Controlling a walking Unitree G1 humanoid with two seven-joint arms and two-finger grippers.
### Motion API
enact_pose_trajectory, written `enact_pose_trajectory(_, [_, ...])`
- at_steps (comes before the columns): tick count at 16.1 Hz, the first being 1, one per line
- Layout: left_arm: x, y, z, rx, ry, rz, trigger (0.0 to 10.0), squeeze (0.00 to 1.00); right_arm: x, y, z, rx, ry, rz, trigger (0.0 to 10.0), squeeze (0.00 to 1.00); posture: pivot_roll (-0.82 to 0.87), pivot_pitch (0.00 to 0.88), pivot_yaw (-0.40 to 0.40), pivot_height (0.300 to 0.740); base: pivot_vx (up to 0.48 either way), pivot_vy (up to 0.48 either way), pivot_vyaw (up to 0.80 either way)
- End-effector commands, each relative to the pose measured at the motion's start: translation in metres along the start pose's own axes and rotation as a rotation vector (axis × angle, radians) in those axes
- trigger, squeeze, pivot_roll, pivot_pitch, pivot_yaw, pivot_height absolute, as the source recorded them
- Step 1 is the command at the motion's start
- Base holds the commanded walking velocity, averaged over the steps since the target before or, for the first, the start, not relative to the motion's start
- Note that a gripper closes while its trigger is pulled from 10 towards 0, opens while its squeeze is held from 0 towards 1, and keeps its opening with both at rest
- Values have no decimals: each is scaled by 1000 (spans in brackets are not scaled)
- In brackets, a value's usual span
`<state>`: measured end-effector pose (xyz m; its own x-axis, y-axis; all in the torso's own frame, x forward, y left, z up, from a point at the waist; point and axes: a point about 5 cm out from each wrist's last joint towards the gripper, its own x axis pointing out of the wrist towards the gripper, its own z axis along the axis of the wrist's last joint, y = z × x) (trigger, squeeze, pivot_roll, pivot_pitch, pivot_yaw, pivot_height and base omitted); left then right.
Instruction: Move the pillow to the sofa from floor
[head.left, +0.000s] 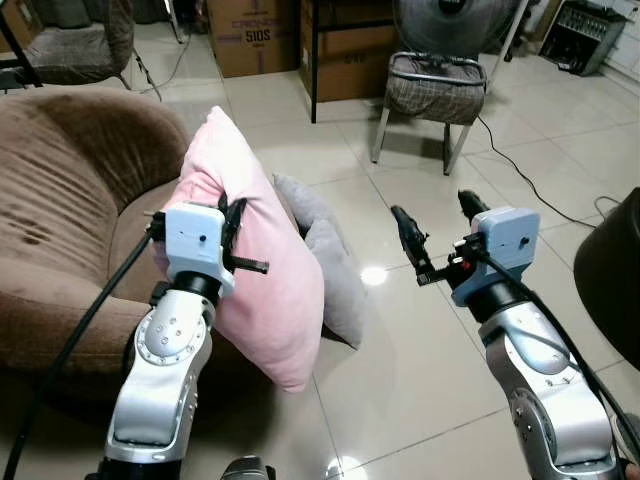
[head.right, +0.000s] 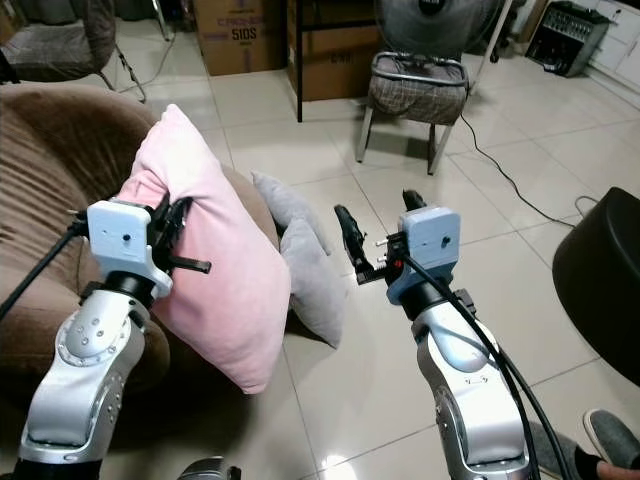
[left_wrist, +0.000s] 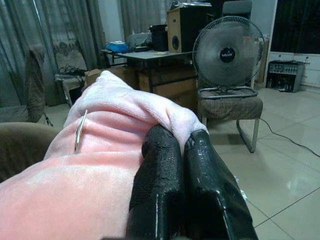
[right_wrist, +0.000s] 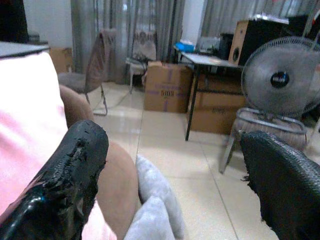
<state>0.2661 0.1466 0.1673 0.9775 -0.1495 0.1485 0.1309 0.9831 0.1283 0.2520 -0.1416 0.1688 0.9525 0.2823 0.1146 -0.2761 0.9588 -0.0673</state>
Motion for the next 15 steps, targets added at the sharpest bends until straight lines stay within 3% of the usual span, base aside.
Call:
enact_pose_trajectory(1, [0, -1, 6, 11, -29, -12, 10000, 0, -1, -3, -7, 6, 35, -26, 10000, 0, 23, 0, -11, 740, 0, 0, 0])
enact_pose_trajectory(8, [-7, 7, -15, 69, 49, -54, 10000, 0, -2, -17, -23, -31, 118, -148, 10000, 0, 21, 0, -6, 740, 0, 0, 0])
enact_pose_trajectory(10, [-8, 7, -17, 72, 59, -63, 10000, 0, -2, -25, -23, -133, 88, -217, 10000, 0, 22, 0, -4, 740, 0, 0, 0])
enact_pose_trajectory(12, [-9, 6, -20, 79, 65, -78, 10000, 0, 0, -26, -19, -58, 27, -247, 10000, 0, 21, 0, -1, 740, 0, 0, 0])
enact_pose_trajectory(15, [-8, 4, -18, 76, 55, -82, 10000, 0, 1, -22, -19, -73, 30, -219, 10000, 0, 29, 0, -8, 740, 81, 0, 0])
